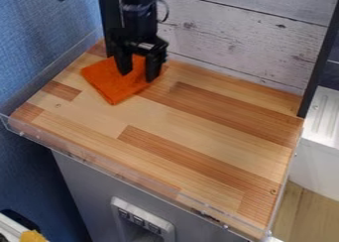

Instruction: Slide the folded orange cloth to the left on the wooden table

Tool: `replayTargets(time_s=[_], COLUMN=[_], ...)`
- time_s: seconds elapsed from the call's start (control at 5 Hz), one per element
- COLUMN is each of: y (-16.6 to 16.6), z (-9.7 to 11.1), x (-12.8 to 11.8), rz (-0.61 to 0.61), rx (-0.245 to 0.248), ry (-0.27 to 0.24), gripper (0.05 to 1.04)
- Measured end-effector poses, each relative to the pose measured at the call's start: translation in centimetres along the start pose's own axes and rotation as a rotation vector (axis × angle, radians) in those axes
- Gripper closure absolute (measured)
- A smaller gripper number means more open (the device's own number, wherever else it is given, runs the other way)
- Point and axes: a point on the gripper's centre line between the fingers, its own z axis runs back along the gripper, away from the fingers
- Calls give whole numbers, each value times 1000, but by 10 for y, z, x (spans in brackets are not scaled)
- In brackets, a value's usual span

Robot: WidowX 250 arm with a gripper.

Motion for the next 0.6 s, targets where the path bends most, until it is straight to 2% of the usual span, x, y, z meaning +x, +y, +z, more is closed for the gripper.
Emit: replayTargets(time_s=[0.2,0.6], y=[-22,-60], z=[22,45], x=[-2,-2], rz=[-1,-1], rx=[6,7], ry=[-32,-60], gripper=[87,87])
